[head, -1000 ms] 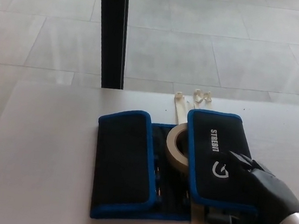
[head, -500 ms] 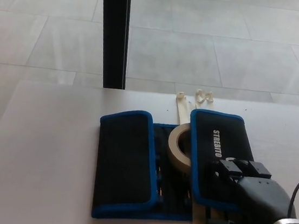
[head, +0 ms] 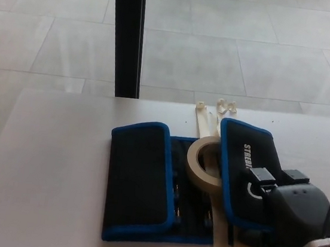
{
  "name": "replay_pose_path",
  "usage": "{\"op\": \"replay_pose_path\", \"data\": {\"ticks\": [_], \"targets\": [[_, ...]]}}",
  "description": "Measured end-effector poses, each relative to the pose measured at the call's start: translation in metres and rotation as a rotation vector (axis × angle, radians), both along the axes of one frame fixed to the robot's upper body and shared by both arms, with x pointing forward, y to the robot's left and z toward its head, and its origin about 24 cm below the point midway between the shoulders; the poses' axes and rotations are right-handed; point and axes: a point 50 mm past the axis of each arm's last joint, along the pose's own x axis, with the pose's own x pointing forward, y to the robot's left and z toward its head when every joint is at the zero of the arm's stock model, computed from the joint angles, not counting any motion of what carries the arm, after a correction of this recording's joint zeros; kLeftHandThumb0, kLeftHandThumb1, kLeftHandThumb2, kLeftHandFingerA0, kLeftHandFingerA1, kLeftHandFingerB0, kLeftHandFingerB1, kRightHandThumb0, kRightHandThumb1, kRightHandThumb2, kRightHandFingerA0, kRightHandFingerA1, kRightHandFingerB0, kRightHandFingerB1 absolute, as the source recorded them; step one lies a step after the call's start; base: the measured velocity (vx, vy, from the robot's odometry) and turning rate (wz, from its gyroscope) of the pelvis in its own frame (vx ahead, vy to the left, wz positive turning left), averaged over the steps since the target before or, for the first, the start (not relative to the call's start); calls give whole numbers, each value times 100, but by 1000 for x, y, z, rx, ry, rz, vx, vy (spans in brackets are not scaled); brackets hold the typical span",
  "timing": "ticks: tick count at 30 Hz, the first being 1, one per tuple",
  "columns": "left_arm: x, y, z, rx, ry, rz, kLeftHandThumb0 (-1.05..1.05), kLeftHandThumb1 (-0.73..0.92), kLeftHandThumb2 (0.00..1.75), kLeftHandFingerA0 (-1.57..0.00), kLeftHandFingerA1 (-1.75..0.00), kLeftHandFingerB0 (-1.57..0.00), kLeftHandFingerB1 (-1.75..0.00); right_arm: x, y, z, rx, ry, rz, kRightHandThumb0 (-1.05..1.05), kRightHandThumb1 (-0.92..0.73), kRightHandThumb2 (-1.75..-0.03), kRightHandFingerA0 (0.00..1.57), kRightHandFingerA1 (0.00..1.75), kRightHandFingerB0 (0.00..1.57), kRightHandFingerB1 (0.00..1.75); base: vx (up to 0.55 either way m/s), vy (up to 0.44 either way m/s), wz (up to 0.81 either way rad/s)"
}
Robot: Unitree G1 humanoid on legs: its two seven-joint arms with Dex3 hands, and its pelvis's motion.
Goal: The robot uses its right hand to open a black folded toolkit cover kept in the middle of the desk
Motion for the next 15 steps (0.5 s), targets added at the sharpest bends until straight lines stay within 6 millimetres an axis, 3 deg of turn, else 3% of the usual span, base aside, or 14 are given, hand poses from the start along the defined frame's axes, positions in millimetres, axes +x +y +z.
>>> {"op": "replay_pose_path", "data": {"ticks": [1,2,5,6,7,8,11,12,14,15], "targets": [[0,0,0,0,1,-2,-90,92,74,-27,-52,-27,-37,0,0,-1,-3,-12,-3,-47,-53,-85,93,114,30,48,0,0,0],[0,0,0,0,3,-5,-88,92,73,-28,-52,-26,-37,0,-1,-2,-4,-23,-6,-40,-65,-59,92,128,40,37,0,0,0],[0,-1,-1,1,10,-13,-89,92,72,-28,-52,-25,-36,-1,-1,-5,-6,-58,-16,-35,-64,-61,95,143,45,40,0,0,0],[0,-1,-1,1,11,-15,-96,80,86,-30,-56,-23,-41,-1,-1,-6,-8,-67,-18,-34,-63,-58,96,146,48,40,0,0,0],[0,-1,-1,0,12,-16,-87,92,72,-28,-52,-26,-37,-1,-1,-7,-10,-79,-20,-29,-64,-59,97,152,50,40,0,0,0],[0,-1,-1,0,14,-19,-96,80,84,-30,-56,-26,-40,-1,-2,-8,-13,-89,-23,-24,-58,-64,98,162,54,44,0,0,0],[0,-2,-1,-1,19,-26,-96,79,86,-32,-56,-26,-41,-2,-3,-11,-17,-120,-28,-23,-57,-64,97,163,55,44,0,0,0],[1,-2,-1,-1,19,-28,-88,92,71,-33,-53,-30,-37,-3,-3,-12,-18,-129,-29,-22,-59,-65,97,164,56,45,0,0,0],[1,-2,-2,-1,23,-33,-88,92,72,-32,-51,-28,-36,-4,-2,-15,-20,-145,-28,-28,-62,-62,94,169,76,56,0,0,0],[1,-2,-2,-1,25,-36,-88,92,72,-32,-51,-28,-36,-4,-2,-15,-19,-155,-28,-28,-62,-62,94,169,76,56,0,0,0]]}}
